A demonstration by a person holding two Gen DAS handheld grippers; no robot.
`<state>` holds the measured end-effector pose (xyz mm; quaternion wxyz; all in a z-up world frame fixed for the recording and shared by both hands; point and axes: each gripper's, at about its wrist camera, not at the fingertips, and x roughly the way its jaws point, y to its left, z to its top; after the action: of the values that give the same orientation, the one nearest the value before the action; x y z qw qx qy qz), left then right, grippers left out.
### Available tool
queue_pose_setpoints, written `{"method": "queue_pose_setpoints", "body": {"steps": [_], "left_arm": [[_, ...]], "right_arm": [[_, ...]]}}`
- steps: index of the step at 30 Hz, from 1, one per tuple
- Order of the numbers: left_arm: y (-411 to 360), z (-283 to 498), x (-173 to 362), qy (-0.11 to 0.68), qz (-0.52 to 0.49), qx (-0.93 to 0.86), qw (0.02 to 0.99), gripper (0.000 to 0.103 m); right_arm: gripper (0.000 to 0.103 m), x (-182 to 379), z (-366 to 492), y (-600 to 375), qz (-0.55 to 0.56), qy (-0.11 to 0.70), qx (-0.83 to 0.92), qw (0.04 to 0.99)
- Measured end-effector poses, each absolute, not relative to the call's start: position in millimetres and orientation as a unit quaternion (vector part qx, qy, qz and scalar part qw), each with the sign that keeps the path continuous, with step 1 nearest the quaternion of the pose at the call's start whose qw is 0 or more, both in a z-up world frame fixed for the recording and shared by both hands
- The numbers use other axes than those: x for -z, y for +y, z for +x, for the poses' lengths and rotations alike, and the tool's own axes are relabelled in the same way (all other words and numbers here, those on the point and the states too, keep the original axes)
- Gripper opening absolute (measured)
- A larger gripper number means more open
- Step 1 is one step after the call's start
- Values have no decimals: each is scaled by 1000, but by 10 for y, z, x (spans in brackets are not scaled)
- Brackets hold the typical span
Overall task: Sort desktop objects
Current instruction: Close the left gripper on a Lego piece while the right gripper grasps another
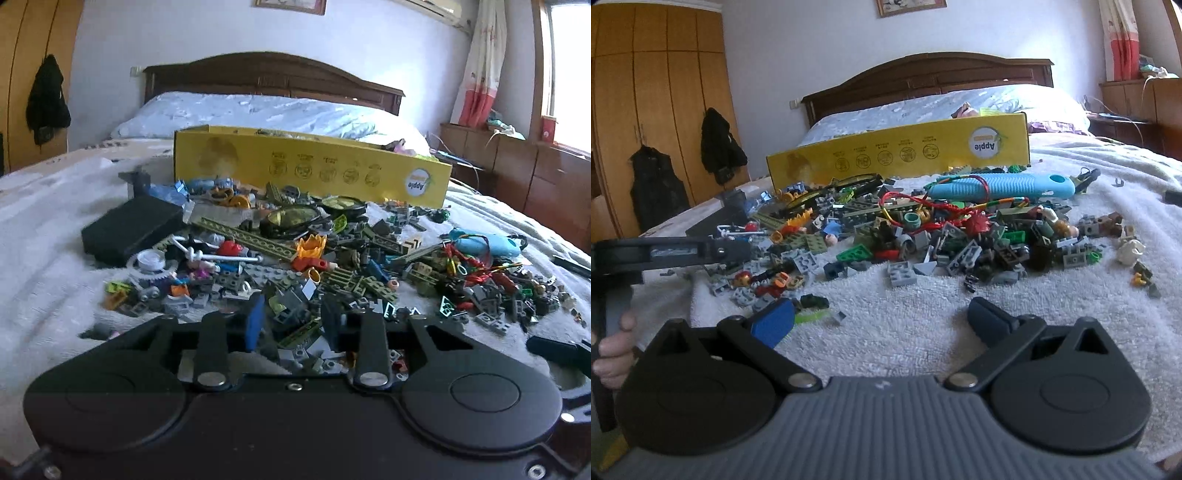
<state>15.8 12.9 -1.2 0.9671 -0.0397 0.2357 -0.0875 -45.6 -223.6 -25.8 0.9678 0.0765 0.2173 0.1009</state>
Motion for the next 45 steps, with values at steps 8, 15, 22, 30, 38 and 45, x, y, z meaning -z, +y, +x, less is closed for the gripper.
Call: {"method": "queue_pose_setpoints", "body": {"steps": [8,15,22,30,38,45], "left_arm": [[149,287,104,237,-62,85,966,28],[188,199,37,229,-70,89,967,19],[156,77,-120,218,-64,100,969,19],[119,52,-193,230,-71,94,966,19],[56,80,-259,219,-59,114,967,19],[-95,471,-346,220,-64,144,963,19]], "right_arm": [[103,304,-468,-2207,54,209,-104,971],[103,291,-477,-2202,58,200,-100,973],[80,165,-459,-2295,98,178,-94,975],[29,216,-287,-2265,64,187,-91,976],[17,137,-336,-2247,49,160,-95,981],[17,-136,-94,-2301,49,166,-120,978]]}}
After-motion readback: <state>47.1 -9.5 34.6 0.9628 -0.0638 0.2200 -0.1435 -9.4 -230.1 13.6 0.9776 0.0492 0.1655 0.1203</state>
